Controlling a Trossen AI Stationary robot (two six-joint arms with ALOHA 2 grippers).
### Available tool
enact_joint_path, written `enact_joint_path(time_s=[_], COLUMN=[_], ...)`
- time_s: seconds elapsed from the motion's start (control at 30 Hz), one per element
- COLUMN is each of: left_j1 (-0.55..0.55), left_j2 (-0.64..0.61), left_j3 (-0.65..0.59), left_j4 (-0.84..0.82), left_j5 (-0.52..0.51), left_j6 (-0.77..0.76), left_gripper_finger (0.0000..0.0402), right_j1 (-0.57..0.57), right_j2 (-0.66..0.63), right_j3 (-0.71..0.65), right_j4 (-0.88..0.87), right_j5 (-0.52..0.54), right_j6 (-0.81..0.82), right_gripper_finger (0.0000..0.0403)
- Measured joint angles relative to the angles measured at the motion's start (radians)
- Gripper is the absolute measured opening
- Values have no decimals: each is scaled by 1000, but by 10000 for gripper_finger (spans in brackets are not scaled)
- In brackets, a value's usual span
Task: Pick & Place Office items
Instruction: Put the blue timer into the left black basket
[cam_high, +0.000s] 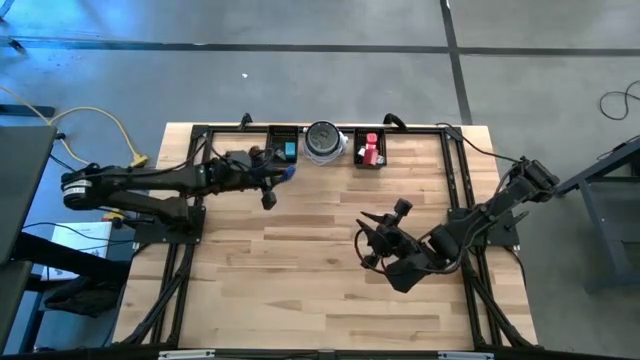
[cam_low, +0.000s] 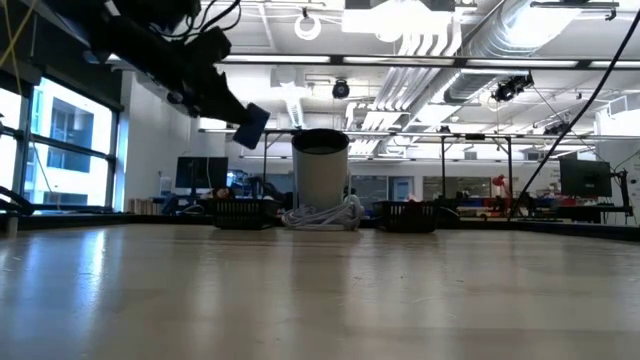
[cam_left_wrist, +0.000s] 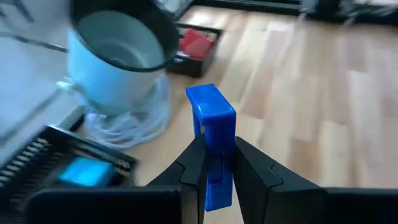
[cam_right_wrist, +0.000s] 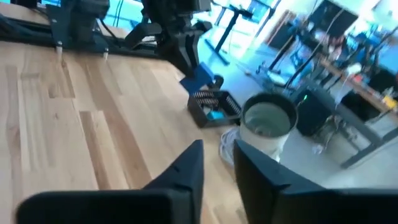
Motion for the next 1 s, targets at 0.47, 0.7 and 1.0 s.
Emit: enact_joint_path(time_s=[0.47, 0.7, 1.0], left_j1=[1, 54, 177], left_j2=[30, 61, 210], left_j3=[-1, 0, 0], left_j4=[-37, -29, 53], left_j5=[-234, -273, -300], left_j6=[182, 296, 392], left_gripper_finger=[51, 51, 51], right_j1=[19, 35, 33], right_j2=[0, 0, 0], right_j3=[0, 0, 0], right_j4=[-272, -305, -305], right_j5=[-73, -74, -99], right_j6=[314, 365, 365], right_gripper_finger=[3, 3, 3])
